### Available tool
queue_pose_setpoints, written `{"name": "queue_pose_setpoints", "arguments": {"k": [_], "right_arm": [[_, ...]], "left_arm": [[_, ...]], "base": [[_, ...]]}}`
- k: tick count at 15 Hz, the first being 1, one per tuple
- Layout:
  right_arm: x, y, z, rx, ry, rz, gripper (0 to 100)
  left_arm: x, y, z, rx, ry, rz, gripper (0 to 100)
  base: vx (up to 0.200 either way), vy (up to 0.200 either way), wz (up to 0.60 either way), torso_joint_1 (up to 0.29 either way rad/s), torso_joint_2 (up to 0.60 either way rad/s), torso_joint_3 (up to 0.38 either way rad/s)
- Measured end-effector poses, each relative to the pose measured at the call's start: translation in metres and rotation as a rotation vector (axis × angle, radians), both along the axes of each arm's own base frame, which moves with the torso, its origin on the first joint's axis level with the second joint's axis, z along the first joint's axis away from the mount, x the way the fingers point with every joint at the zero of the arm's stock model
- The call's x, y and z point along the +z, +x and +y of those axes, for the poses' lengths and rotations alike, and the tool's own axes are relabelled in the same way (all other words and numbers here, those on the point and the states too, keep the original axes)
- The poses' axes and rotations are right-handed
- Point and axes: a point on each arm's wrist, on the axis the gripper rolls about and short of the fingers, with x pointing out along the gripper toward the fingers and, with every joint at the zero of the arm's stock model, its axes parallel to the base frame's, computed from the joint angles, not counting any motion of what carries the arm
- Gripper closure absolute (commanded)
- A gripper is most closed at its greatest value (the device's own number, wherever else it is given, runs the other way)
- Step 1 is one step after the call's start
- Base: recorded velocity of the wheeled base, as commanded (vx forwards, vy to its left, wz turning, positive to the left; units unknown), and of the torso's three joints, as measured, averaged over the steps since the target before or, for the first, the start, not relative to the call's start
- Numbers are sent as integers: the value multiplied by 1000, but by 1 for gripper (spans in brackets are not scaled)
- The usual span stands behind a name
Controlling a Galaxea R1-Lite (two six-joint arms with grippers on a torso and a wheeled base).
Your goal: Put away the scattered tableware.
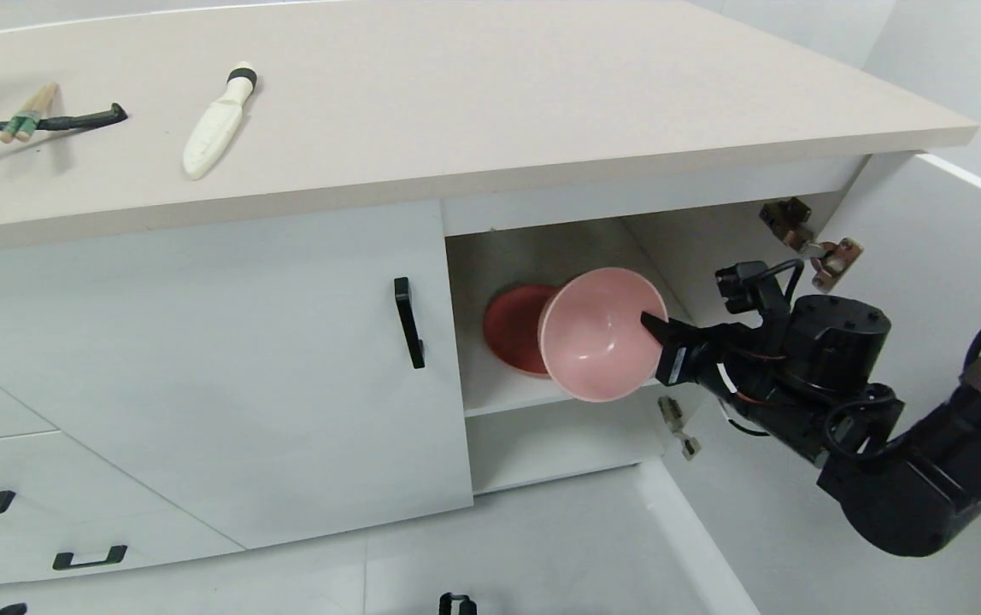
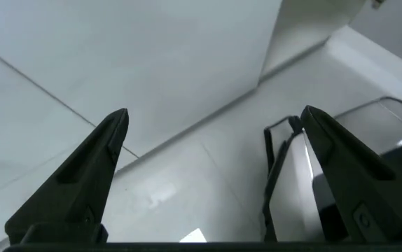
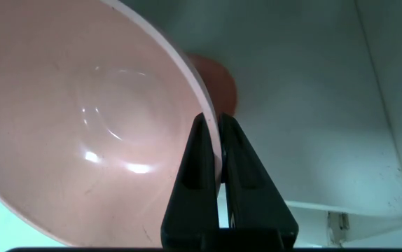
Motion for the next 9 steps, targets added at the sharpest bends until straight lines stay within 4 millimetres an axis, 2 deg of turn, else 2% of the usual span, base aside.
{"name": "queue_pose_setpoints", "arguments": {"k": [3, 6, 9], "right_arm": [[-6, 17, 8, 10, -23, 58, 100], [-1, 30, 16, 29, -20, 60, 100], [-2, 37, 22, 38, -18, 55, 100]], "left_arm": [[0, 1, 0, 17, -29, 13, 0], [1, 4, 3, 159, -119, 54, 0], [0, -5, 7, 292, -165, -43, 0]], "base": [[0, 0, 0, 0, 0, 0], [0, 0, 0, 0, 0, 0], [0, 0, 0, 0, 0, 0]]}}
